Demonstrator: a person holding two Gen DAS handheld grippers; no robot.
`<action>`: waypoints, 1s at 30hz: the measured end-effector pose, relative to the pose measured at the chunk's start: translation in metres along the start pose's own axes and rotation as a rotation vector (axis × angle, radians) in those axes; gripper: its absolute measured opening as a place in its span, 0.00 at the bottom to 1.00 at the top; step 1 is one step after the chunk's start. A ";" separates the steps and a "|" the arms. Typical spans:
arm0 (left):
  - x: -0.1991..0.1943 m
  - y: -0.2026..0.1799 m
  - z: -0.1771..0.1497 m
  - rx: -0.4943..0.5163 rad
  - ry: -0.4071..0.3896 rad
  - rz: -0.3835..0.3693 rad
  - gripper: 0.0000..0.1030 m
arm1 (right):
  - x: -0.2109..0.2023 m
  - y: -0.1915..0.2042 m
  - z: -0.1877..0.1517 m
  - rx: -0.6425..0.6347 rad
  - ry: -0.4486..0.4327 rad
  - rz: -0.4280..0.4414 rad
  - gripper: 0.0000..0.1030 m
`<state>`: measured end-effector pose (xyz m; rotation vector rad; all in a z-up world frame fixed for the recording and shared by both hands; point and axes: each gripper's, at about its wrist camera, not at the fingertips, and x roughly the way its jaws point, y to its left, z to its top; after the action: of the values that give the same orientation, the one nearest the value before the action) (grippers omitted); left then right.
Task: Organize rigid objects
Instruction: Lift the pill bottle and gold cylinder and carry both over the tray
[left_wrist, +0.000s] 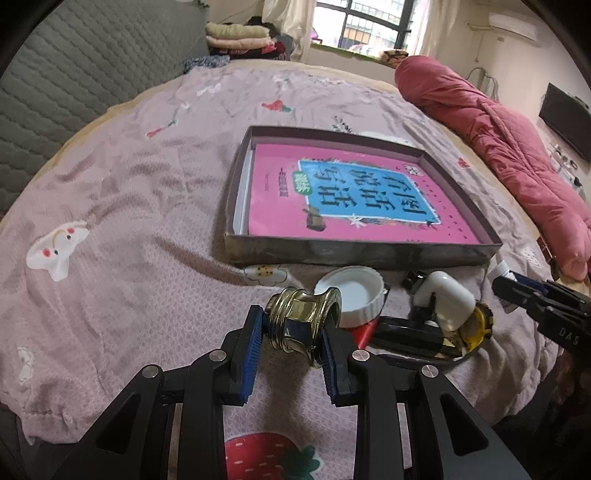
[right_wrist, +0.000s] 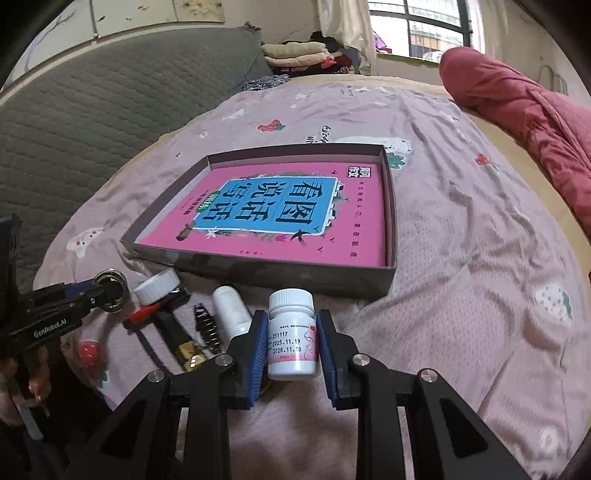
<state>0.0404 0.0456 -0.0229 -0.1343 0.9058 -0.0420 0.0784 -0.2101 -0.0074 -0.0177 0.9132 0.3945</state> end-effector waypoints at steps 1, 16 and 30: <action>-0.002 0.000 0.000 0.001 -0.004 0.000 0.29 | -0.002 0.002 -0.001 0.004 -0.003 -0.002 0.26; -0.035 -0.005 0.000 0.025 -0.064 0.032 0.29 | -0.033 0.018 0.001 0.027 -0.092 -0.019 0.26; -0.054 -0.017 0.004 0.041 -0.088 0.046 0.29 | -0.060 0.021 0.012 0.028 -0.200 -0.023 0.26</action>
<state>0.0109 0.0337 0.0238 -0.0760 0.8189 -0.0117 0.0477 -0.2084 0.0500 0.0363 0.7206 0.3554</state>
